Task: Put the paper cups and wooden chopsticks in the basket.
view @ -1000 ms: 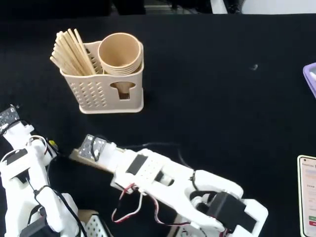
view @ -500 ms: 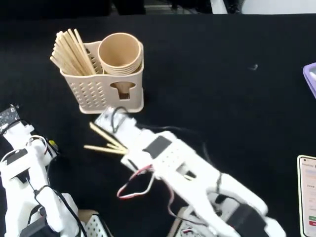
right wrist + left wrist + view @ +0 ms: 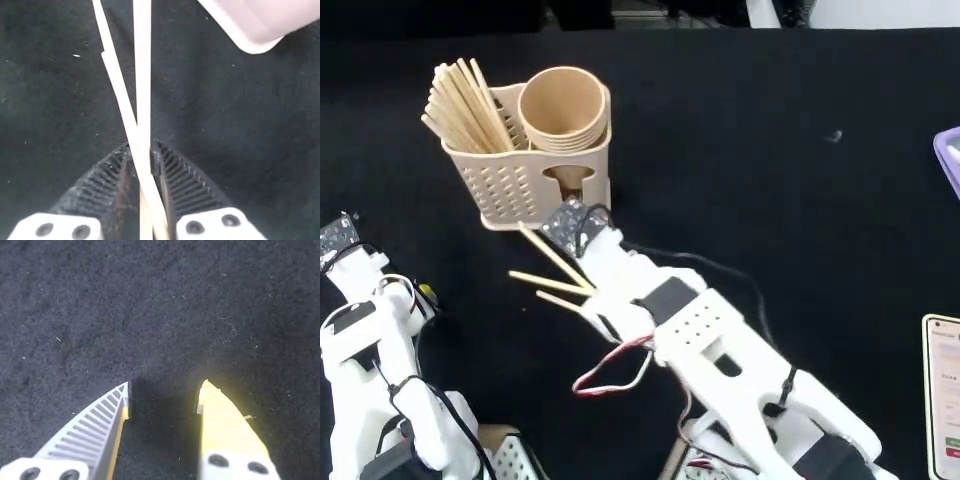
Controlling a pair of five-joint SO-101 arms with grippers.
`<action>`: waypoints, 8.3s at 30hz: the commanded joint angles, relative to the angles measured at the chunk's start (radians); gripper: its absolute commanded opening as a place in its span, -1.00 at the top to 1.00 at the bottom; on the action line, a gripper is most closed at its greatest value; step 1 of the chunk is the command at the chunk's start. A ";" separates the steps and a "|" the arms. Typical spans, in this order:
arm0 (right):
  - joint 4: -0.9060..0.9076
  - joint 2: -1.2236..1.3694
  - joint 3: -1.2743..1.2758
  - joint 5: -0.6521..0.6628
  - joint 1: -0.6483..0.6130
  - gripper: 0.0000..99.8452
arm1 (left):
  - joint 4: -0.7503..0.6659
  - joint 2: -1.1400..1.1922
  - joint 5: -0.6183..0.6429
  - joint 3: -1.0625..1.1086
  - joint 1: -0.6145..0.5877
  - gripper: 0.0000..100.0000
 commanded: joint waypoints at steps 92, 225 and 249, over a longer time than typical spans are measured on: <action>-0.997 -0.010 -0.545 -0.072 -0.121 0.98 | -0.017 -0.015 -0.011 -0.012 0.005 0.55; -0.848 -0.073 -0.429 -0.117 -0.064 0.98 | -0.017 -0.015 -0.011 -0.012 0.008 0.55; -0.667 0.470 -0.805 -0.118 -0.014 0.86 | -0.017 -0.015 -0.011 -0.010 0.007 0.55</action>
